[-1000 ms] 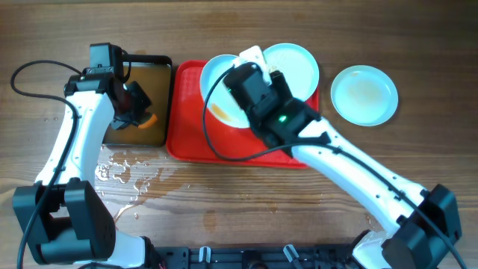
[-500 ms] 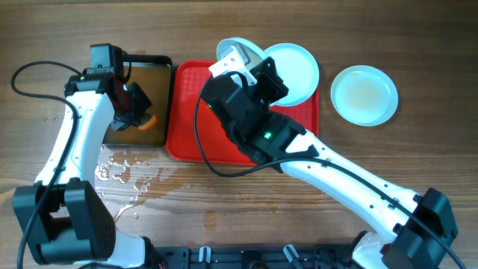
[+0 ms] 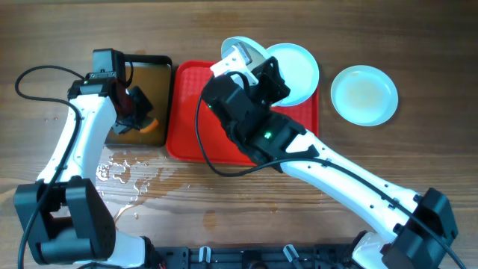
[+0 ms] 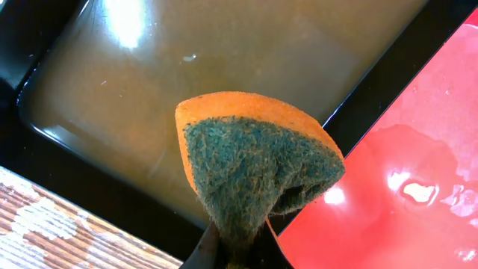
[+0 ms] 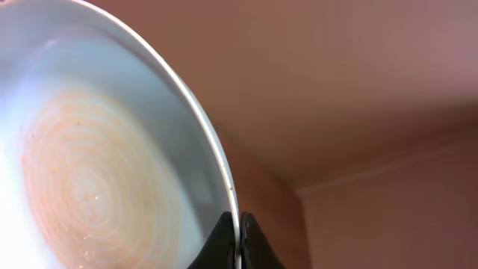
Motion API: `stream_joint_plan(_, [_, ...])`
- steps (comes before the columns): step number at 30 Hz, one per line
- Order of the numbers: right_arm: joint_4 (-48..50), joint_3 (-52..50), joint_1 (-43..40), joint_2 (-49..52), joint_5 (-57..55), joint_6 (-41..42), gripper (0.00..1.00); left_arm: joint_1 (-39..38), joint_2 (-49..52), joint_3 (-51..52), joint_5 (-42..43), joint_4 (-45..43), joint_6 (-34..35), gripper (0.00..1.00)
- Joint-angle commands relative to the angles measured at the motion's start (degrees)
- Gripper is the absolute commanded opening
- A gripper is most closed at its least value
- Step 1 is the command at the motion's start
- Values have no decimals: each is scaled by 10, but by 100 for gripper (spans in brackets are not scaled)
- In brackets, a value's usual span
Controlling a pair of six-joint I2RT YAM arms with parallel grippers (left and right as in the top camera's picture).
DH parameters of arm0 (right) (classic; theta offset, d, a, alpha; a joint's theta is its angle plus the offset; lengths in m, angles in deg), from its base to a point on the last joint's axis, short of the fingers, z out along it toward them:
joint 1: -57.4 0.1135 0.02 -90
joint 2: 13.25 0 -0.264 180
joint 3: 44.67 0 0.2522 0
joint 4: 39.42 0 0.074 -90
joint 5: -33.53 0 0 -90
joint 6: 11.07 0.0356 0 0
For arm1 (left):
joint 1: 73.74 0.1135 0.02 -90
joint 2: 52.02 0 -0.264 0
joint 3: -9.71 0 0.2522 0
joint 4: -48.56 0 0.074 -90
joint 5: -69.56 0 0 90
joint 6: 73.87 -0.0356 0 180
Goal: Clean dirty plates on tray and stack at the side
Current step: 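Lift the cleaned plate with the right gripper and carry it right, then lower the plate onto the cleaned plate right of the tray and release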
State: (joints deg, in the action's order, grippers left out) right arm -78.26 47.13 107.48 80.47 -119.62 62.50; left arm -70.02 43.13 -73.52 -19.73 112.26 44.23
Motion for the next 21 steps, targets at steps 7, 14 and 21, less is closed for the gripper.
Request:
stream_joint_plan(7, [-64, 12, -100, -14, 558, 397, 4, 3, 4, 5, -8, -1, -24, 4])
stream_joint_plan(14, [-101, 12, -341, -14, 797, 482, 4, 3, 4, 5, -8, 0, -24, 4])
stream_joint_plan(21, [-153, 11, -573, -13, 826, 473, 4, 3, 4, 5, -8, 0, -24, 4])
